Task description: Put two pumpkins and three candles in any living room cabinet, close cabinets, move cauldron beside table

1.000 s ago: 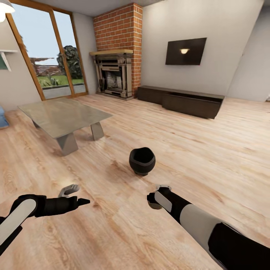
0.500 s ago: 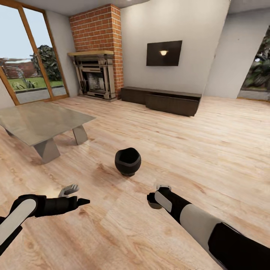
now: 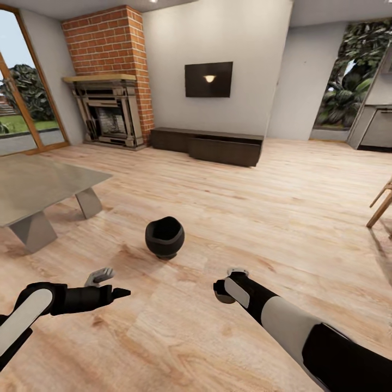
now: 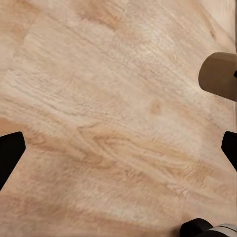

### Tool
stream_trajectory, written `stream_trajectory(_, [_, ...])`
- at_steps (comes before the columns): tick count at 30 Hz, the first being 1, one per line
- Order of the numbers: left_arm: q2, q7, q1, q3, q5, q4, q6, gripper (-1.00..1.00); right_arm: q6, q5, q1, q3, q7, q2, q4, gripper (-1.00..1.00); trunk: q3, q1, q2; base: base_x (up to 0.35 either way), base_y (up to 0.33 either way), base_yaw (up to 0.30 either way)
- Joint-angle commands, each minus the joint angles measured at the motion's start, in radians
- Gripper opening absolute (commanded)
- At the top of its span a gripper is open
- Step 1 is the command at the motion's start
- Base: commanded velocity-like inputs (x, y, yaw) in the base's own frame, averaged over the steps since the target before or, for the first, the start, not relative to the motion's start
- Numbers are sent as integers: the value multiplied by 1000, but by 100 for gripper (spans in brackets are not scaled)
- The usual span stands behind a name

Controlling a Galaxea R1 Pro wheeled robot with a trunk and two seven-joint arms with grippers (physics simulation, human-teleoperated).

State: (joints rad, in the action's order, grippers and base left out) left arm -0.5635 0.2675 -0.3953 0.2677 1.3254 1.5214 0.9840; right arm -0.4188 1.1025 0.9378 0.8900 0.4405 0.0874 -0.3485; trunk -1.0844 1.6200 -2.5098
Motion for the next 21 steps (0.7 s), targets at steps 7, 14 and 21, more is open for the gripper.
stream_trajectory(7, [-1,10,0,1,11,0,1,100,-1,8,2,7,7,-1,-1,-100,-1,0,0,0,0,-284])
stream_trajectory(14, [-1,10,0,1,11,0,1,100,0,8,1,7,7,0,-2,-100,-1,0,0,0,0,-284])
stream_trajectory(21, [-1,10,0,1,11,1,1,100,-1,8,1,7,7,0,-1,-100,-1,0,0,0,0,-284])
